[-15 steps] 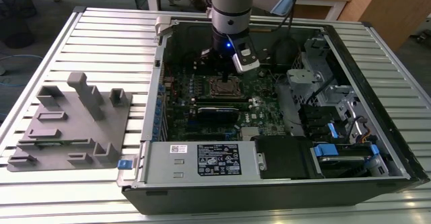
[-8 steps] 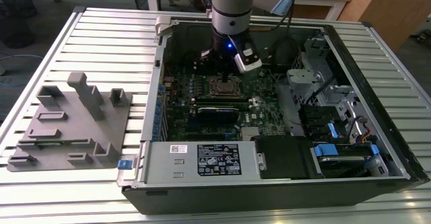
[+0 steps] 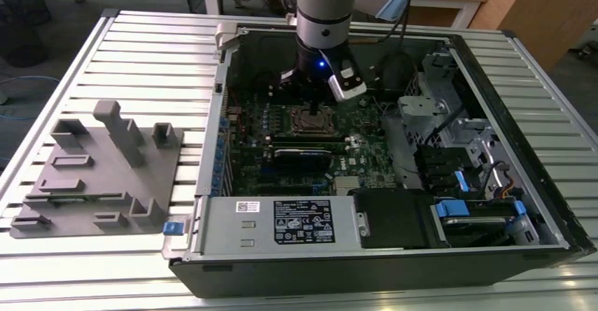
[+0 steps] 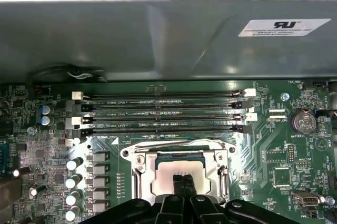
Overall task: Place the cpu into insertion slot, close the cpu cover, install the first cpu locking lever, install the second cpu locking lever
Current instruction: 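Install the first cpu locking lever, then install the second cpu locking lever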
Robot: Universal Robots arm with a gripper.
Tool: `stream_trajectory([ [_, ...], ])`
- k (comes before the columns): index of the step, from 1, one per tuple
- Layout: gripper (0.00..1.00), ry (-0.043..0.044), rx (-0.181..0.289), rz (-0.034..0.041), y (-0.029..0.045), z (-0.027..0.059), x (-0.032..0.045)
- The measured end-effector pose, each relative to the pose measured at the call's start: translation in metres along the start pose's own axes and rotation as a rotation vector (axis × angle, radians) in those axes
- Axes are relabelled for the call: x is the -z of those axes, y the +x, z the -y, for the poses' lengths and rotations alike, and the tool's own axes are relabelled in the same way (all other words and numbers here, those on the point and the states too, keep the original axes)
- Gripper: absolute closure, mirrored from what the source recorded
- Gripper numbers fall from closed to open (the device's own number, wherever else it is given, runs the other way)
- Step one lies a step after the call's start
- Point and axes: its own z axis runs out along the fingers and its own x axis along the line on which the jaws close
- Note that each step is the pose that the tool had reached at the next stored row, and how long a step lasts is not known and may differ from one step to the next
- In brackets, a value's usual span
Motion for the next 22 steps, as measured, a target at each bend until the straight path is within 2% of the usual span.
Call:
stream_trajectory([
  [17, 0.89, 0.0003, 0.0, -0.0002, -0.0002, -0.0002, 0.0034],
  [22, 0.89, 0.0001, 0.0, 0.0, -0.0005, -0.0008, 0.0095],
])
